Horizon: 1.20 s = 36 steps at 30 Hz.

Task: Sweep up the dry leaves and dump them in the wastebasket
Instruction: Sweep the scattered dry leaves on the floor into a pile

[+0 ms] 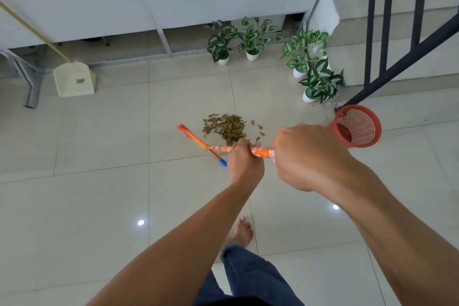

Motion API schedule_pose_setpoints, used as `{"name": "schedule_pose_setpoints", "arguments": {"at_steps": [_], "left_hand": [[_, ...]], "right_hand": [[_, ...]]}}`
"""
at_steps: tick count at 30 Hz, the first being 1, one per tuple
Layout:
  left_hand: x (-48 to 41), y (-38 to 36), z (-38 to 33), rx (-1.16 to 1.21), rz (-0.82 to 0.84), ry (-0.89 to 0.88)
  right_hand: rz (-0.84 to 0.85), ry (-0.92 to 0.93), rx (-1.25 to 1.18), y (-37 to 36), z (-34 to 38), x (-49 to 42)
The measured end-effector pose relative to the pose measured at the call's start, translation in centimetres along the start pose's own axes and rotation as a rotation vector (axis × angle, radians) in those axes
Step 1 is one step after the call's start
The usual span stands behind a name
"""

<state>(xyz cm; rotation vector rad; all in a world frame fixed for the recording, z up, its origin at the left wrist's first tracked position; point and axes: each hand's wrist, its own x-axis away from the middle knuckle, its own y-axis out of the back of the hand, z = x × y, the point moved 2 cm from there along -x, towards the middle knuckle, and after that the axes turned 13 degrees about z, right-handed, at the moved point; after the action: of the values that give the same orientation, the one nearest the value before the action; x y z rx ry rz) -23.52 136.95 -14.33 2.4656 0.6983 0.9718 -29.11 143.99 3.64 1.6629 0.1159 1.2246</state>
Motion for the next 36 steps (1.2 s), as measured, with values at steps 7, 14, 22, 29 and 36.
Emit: {"name": "schedule_pose_setpoints", "arguments": {"at_steps": [7,14,22,29,36], "left_hand": [[-1.3,1.1,5.5,-0.286,0.149,0.037],[-5.1,-0.1,7.5,-0.562,0.402,-0.05],[-4.5,-1.4,2.3,-0.63,0.481,-0.261],[-7.8,2.5,5.1,-0.855,0.552,-0.193],[-9.1,0.6,5.3,-0.965,0.667,-0.264]], "right_hand": [[0.139,-0.01,-0.206,-5.5,1.1,-3.8],[0.185,-0.139,-0.469,-11.4,1.0,-6.6],[0.128,-0.217,-0.431,-8.0,-2.5,-3.5],[0.189,-0.166,-0.62,-9.0,1.2,-7.6],[0.168,-0.253,-0.734,-11.7,1.2,-8.3]]}}
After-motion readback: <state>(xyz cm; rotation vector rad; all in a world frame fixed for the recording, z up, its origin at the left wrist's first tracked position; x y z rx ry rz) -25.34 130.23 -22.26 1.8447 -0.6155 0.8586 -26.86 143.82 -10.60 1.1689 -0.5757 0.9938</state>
